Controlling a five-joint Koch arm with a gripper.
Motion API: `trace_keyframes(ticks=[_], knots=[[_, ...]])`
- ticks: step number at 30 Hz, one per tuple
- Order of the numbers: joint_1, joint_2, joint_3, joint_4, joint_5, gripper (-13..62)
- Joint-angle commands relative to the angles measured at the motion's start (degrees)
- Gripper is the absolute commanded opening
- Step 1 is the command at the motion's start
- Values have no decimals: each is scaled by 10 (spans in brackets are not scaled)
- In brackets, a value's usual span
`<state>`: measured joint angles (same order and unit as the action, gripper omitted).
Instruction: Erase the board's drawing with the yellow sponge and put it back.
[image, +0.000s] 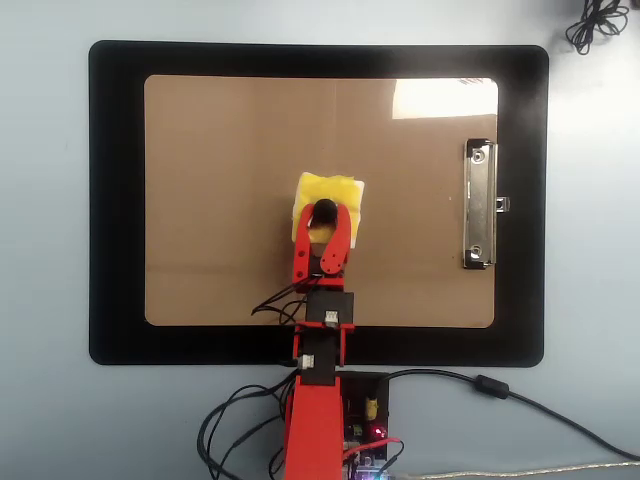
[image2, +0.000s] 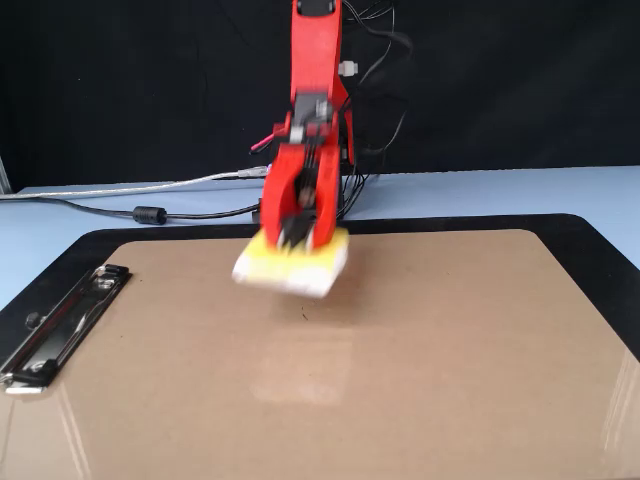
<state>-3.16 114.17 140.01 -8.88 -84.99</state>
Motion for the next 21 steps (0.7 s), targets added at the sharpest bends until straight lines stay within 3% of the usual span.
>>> trace_keyframes(ticks=[1, 5, 15, 21], knots=[[-28, 104, -76, 192, -25, -83], [-131, 130, -119, 299, -94, -83], [-446, 65, -119, 131, -194, -83], [-516, 3, -111, 96, -193, -83]])
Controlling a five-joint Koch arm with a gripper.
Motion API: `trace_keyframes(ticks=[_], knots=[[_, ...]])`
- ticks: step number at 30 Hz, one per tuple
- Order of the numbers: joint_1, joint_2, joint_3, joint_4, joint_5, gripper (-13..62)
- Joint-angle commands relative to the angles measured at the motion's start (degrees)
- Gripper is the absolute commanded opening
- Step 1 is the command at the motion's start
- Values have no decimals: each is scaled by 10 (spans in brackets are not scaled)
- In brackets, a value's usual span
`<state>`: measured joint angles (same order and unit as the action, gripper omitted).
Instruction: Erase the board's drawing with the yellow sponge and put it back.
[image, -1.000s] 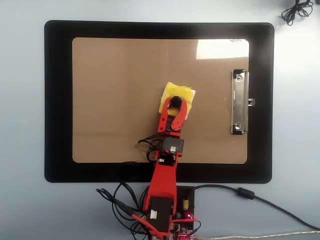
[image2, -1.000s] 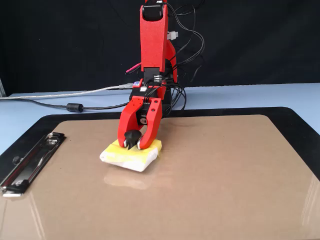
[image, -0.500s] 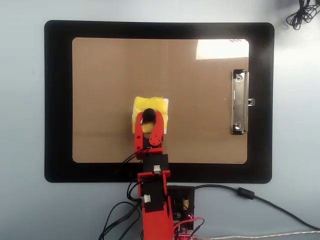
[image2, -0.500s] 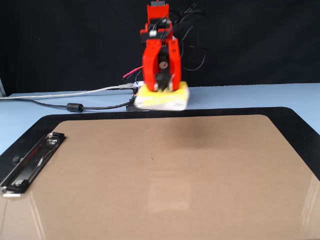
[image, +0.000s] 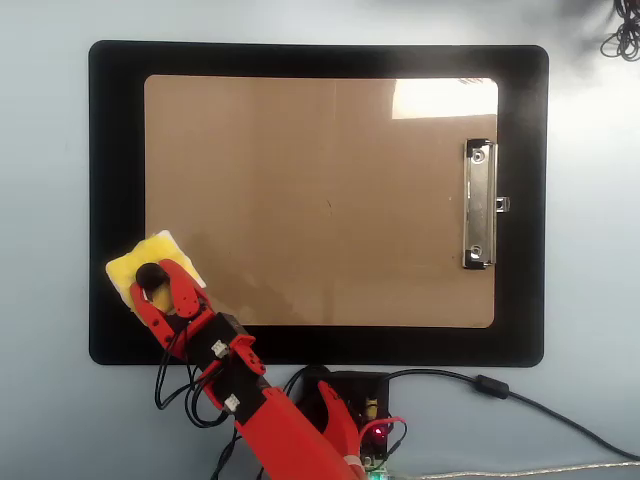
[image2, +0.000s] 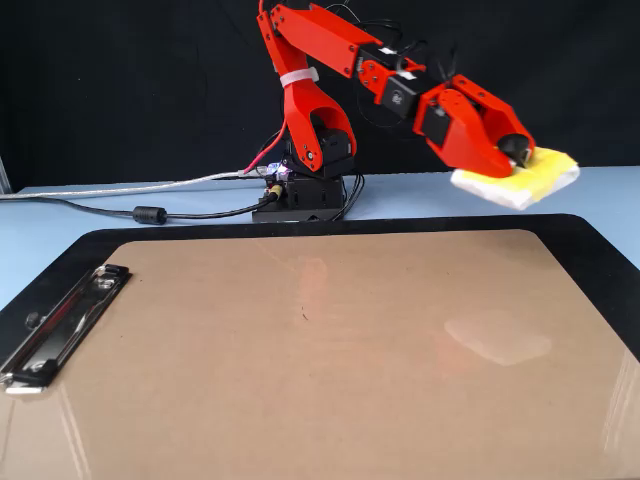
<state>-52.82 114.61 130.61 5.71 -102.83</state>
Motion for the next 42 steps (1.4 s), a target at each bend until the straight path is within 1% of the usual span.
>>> trace_keyframes(ticks=[1, 10, 19, 20, 22, 23, 25, 26, 29, 32, 35, 38, 39, 42], knots=[[-29, -11, -11, -56, -14, -83], [-62, -21, 124, -208, -10, -83], [-78, -32, 127, -229, 17, -75], [-78, -32, 128, -229, 19, -15], [-83, -33, 128, -230, 20, 135], [-91, -33, 128, -230, 19, 197], [-105, -32, 127, -230, 19, 294], [-108, -31, 127, -230, 18, 311], [-111, -24, 129, -228, 19, 329], [-110, 12, 144, -221, 16, 330], [-103, 77, 173, -218, 15, 330], [-93, 175, 210, -179, 15, 328], [-76, 205, 218, -146, 14, 328], [19, 202, 208, -72, 12, 328]])
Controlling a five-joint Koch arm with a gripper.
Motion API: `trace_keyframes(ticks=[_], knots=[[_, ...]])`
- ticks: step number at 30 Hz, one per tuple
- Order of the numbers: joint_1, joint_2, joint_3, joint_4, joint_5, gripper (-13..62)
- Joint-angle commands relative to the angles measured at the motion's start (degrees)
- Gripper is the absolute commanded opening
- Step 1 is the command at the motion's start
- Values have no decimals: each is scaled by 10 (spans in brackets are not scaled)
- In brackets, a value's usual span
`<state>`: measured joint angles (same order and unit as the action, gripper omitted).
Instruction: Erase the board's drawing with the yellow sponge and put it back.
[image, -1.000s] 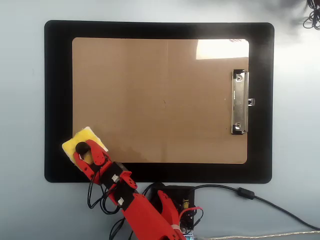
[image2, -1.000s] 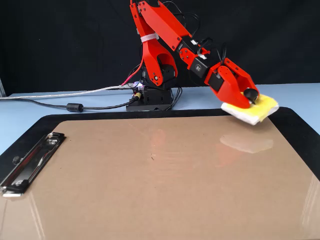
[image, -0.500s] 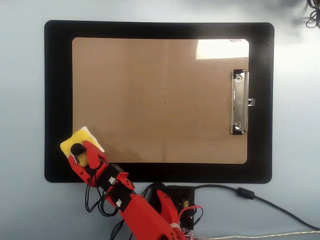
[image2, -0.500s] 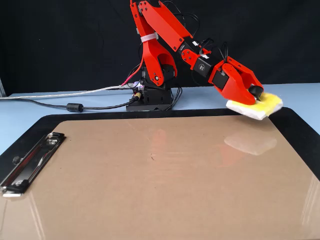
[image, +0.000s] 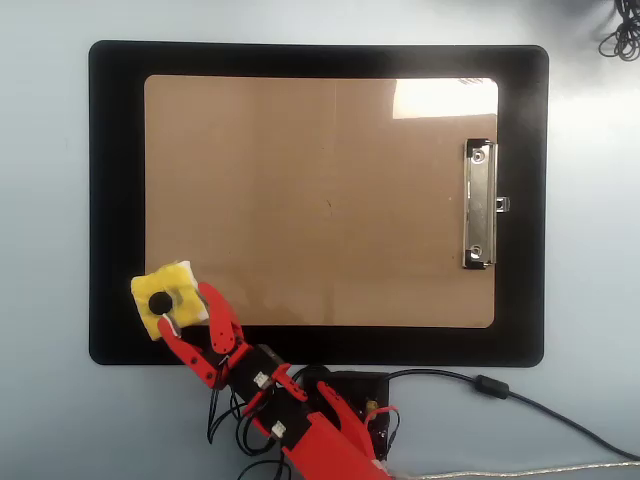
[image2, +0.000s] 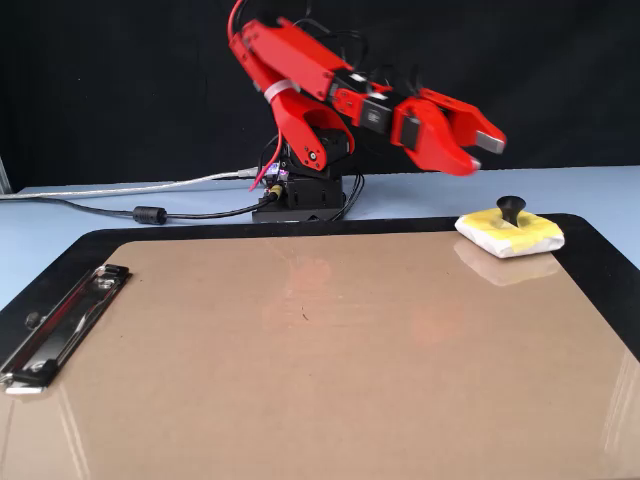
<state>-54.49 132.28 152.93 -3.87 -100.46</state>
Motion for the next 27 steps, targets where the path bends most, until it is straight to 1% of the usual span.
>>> trace_keyframes(ticks=[1, 5, 11, 14, 19, 27], knots=[[70, 25, -26, 47, -10, 328], [214, 23, -93, 200, 15, 325], [388, 21, -236, 568, 163, 327], [455, 23, -250, 698, 213, 330], [479, 24, -239, 825, 210, 334], [513, 25, -215, 940, 162, 333]])
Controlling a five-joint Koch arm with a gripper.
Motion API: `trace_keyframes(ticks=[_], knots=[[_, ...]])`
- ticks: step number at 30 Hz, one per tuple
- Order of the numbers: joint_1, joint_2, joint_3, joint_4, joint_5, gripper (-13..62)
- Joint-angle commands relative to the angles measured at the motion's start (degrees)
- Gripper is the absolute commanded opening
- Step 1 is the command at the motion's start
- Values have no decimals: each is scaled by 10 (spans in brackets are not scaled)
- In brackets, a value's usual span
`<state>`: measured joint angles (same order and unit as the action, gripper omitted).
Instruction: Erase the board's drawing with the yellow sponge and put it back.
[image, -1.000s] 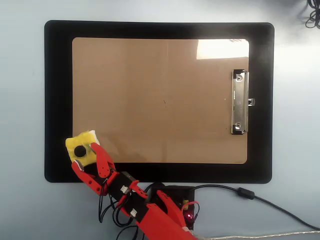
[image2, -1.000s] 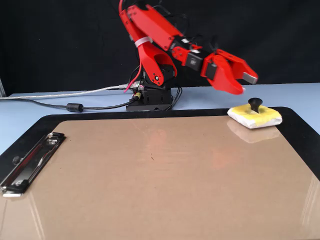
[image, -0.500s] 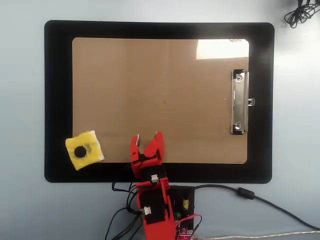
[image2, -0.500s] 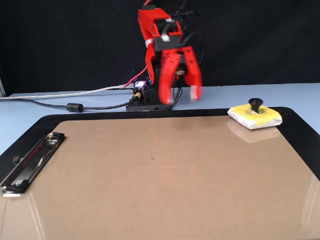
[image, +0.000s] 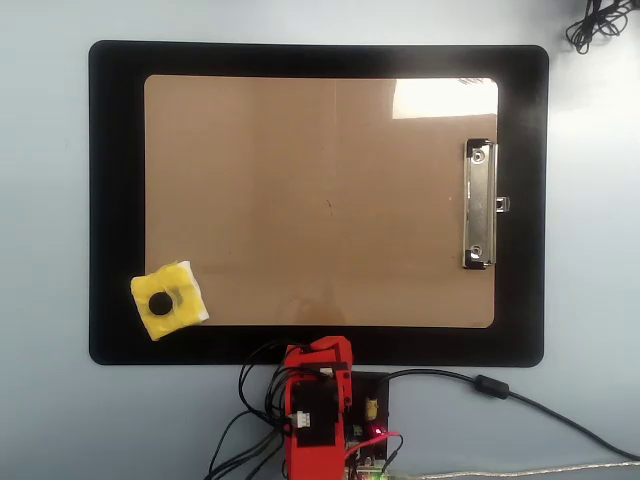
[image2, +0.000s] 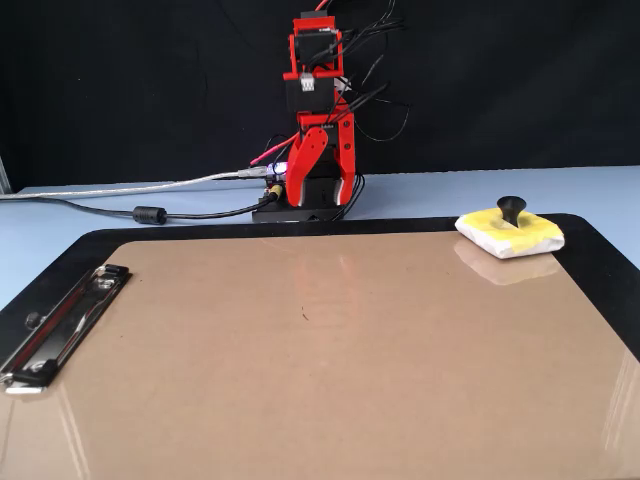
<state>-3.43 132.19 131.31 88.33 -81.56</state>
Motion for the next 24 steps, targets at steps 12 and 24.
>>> trace_keyframes(ticks=[12, 24], knots=[[98, 25, 98, 23, -29, 335], [98, 25, 98, 52, -26, 344]])
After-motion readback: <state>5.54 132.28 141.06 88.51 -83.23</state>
